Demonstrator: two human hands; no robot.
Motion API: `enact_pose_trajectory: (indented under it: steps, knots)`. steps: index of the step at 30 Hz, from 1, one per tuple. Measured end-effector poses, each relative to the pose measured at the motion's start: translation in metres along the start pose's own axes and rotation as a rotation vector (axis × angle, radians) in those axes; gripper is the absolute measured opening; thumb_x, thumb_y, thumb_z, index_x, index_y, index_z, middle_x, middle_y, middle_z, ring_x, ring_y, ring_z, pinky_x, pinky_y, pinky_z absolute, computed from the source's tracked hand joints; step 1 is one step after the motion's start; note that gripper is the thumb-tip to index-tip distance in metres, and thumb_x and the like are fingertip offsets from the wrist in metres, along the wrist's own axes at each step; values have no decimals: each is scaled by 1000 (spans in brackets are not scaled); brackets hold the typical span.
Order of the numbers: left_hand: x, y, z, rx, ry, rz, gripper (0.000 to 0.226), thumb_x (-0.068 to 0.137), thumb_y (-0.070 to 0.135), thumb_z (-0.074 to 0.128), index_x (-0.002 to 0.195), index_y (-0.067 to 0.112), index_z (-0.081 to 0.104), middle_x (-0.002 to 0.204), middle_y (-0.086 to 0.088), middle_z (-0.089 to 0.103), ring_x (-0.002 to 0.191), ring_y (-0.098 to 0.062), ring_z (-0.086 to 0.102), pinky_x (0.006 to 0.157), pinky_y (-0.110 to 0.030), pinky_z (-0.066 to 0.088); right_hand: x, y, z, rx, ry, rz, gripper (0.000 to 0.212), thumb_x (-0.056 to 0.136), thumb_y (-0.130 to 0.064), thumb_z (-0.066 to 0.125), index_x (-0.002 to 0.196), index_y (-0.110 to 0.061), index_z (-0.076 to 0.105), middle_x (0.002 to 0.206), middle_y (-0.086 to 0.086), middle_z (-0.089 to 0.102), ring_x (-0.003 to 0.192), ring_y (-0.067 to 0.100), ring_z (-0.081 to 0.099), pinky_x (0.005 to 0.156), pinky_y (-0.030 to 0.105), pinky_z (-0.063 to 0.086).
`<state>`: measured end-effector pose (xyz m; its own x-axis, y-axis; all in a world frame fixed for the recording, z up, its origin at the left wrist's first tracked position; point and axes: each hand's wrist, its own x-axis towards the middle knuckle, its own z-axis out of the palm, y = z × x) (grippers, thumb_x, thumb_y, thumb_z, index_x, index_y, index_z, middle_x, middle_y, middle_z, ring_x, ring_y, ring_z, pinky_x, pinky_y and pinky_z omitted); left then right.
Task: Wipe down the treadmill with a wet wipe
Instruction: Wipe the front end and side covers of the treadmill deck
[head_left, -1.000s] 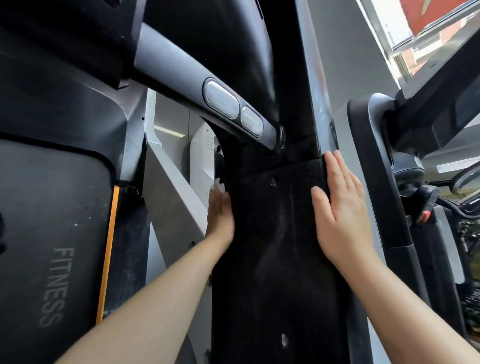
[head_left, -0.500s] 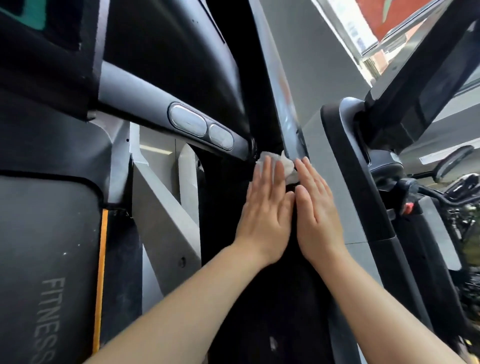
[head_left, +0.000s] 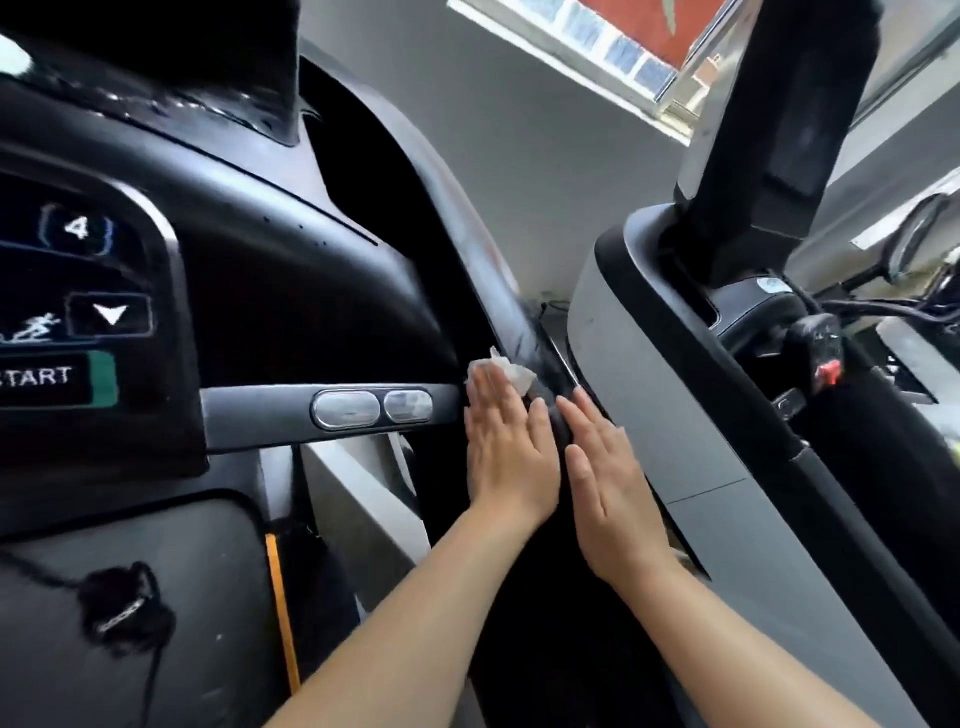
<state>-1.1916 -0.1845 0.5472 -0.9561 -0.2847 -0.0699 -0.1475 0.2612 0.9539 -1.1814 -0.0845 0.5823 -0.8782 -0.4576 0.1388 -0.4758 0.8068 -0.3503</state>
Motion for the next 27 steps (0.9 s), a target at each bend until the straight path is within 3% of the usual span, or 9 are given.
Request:
enact_pose_trajectory:
  steps: [3,6,10,14,19,23,27]
  knots:
    - [14,-2,-15,89,-37,-8,61,98,42,4,138,10,-28,152,-7,-28,141,-12,-24,104,-20,-22,2,-2,-1,-47,7,-10,56,92,-47,16,142,-29,30,149,-15,21,138,-4,18,118,41,14]
    - [-13,-12,-18,167,-80,86,70,72,54,-16,128,18,-37,141,3,-40,132,-6,-35,99,-15,-30,3,-4,-1,-85,2,-1,56,92,-46,17,143,-27,33,149,-14,21,137,-5,17,118,35,11]
    - [-21,-18,-23,258,-137,113,73,66,50,-21,130,18,-35,138,5,-40,129,-5,-37,101,-17,-29,4,-6,-2,-108,7,18,57,93,-43,19,143,-22,37,150,-12,23,138,1,21,117,31,10]
    - [11,-1,-31,218,-122,0,60,98,39,3,144,7,-21,153,-6,-24,141,-12,-22,110,-23,-19,2,-7,-3,-123,-3,9,56,94,-42,17,144,-22,35,151,-12,20,139,-7,12,117,22,4]
    - [57,5,-46,236,-128,-68,57,103,28,11,147,3,-14,156,-13,-18,144,-19,-15,114,-31,-11,1,-6,0,-187,-38,-5,55,96,-41,18,145,-23,33,152,-12,19,141,-7,5,117,26,5]
    - [94,-5,-67,635,-103,-59,56,101,28,9,149,0,3,158,-14,-2,146,-23,-7,118,-39,-4,10,-3,2,-350,0,-110,50,95,-31,31,141,-14,42,148,-3,35,139,9,21,113,33,10]
    - [105,-2,-90,986,-142,-23,59,101,31,12,148,-2,1,158,-12,2,146,-19,-4,116,-41,-9,63,-20,4,-391,12,-166,54,89,-28,32,136,-9,49,144,3,43,138,16,28,112,33,11]
